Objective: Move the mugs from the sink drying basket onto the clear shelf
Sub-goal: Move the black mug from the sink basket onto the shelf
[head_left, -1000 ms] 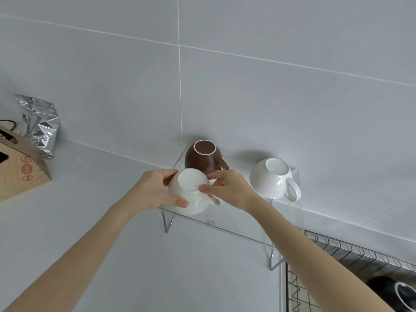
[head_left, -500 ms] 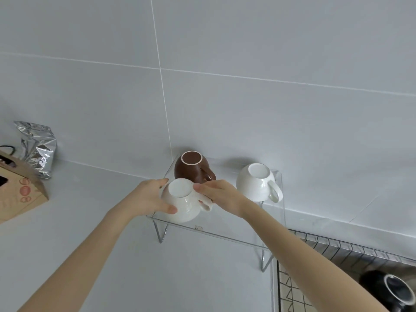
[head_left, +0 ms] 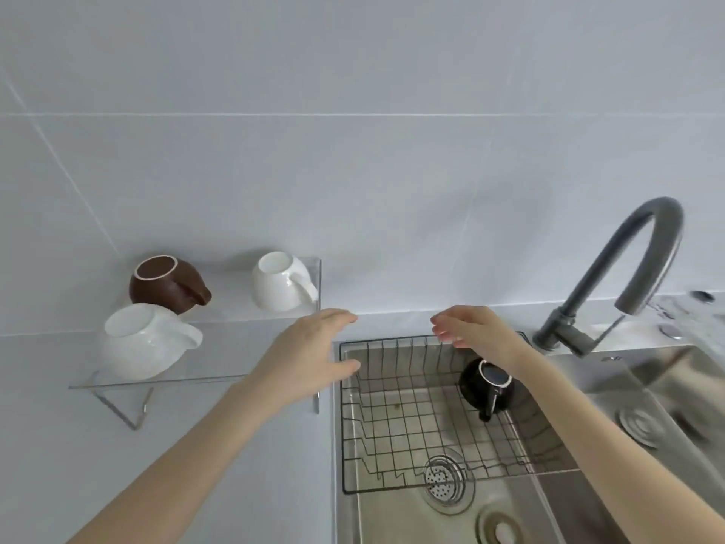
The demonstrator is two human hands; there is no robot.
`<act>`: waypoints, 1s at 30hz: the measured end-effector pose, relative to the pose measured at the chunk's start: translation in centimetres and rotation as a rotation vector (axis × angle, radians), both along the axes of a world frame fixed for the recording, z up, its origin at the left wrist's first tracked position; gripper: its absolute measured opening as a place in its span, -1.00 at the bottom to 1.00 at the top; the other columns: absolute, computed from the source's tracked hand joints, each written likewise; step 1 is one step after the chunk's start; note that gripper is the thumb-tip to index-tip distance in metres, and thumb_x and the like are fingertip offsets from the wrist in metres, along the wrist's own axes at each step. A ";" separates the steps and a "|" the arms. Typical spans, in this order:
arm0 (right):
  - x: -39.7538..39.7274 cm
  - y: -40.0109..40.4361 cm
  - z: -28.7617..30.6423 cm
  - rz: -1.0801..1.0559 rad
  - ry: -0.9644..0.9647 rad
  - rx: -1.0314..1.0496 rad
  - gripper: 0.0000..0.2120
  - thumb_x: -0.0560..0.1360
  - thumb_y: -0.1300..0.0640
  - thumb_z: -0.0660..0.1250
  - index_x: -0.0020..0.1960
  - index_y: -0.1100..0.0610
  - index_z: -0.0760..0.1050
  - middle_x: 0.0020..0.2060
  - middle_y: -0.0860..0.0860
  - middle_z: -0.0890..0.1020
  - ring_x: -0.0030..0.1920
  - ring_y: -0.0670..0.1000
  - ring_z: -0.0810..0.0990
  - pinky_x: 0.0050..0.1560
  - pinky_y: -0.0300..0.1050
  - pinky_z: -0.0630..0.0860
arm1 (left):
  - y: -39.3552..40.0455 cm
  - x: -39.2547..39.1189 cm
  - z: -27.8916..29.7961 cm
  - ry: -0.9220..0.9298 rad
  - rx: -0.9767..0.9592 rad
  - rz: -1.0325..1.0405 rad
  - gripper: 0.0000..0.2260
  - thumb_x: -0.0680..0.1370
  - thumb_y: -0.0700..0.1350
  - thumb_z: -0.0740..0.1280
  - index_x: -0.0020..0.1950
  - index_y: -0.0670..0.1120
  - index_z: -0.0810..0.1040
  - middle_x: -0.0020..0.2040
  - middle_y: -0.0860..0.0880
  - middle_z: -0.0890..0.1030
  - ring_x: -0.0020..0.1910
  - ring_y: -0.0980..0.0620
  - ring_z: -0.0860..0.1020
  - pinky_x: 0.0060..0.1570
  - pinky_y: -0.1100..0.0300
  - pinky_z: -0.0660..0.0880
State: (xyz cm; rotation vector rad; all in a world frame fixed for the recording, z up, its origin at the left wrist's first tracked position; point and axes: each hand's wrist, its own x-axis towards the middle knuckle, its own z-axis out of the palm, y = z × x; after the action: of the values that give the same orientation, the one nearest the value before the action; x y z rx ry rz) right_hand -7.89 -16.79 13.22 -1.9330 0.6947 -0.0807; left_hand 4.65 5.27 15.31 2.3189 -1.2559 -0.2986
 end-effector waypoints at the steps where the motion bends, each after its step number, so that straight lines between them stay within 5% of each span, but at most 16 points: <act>1: -1.8 -1.6 -1.2 -0.053 0.036 -0.034 -0.87 0.49 0.11 0.27 -0.14 0.10 0.58 -0.19 0.04 0.64 -0.07 0.05 0.59 0.07 -0.05 0.48 | -1.7 -1.1 -1.2 0.040 0.006 -0.042 -0.46 0.41 -0.01 0.39 0.35 -0.02 0.34 0.39 0.03 0.40 0.35 0.05 0.37 0.36 0.09 0.30; 10: -8.3 -7.4 -11.1 -0.458 0.252 -0.058 -0.68 0.45 0.12 0.30 0.09 0.33 0.51 -0.17 0.13 0.58 -0.15 0.07 0.50 -0.04 0.00 0.46 | -15.5 -6.4 -11.7 0.460 0.145 -0.152 -0.37 0.42 -0.03 0.39 0.42 -0.07 0.21 0.45 -0.07 0.31 0.40 0.01 0.30 0.39 0.10 0.25; 17: -6.1 -6.0 -17.5 -0.600 0.284 0.117 -0.41 0.39 0.07 0.39 0.32 0.27 0.29 0.16 0.17 0.56 0.15 0.13 0.51 -0.01 -0.14 0.40 | -21.4 -5.3 -18.1 0.508 0.216 -0.138 -0.26 0.41 -0.14 0.41 0.47 -0.07 0.08 0.50 -0.09 0.20 0.47 -0.02 0.17 0.42 0.11 0.13; 23: -6.8 -7.0 -18.2 -0.590 0.193 0.150 -0.20 0.36 0.11 0.44 0.45 0.15 0.08 0.35 0.11 0.42 0.35 0.10 0.37 0.21 -0.15 0.30 | -23.9 -5.6 -20.5 0.535 0.188 -0.182 -0.27 0.38 -0.17 0.44 0.45 -0.14 0.13 0.45 -0.12 0.30 0.42 -0.02 0.27 0.29 0.30 0.15; 30: -7.2 -7.3 -19.3 -0.558 0.177 0.099 -0.25 0.24 -0.06 0.49 0.36 0.03 0.30 0.20 -0.02 0.58 0.24 -0.02 0.49 0.28 -0.03 0.44 | -24.3 -5.6 -21.6 0.549 0.122 -0.094 -0.25 0.33 -0.19 0.48 0.43 -0.16 0.19 0.38 -0.14 0.42 0.35 -0.02 0.38 0.22 0.33 0.24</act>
State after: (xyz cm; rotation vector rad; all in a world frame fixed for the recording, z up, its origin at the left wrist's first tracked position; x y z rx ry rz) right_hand -15.05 -24.08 -6.07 -1.6160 1.3184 -0.2175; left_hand -0.95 -19.01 -6.33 2.0629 -1.0832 -0.9909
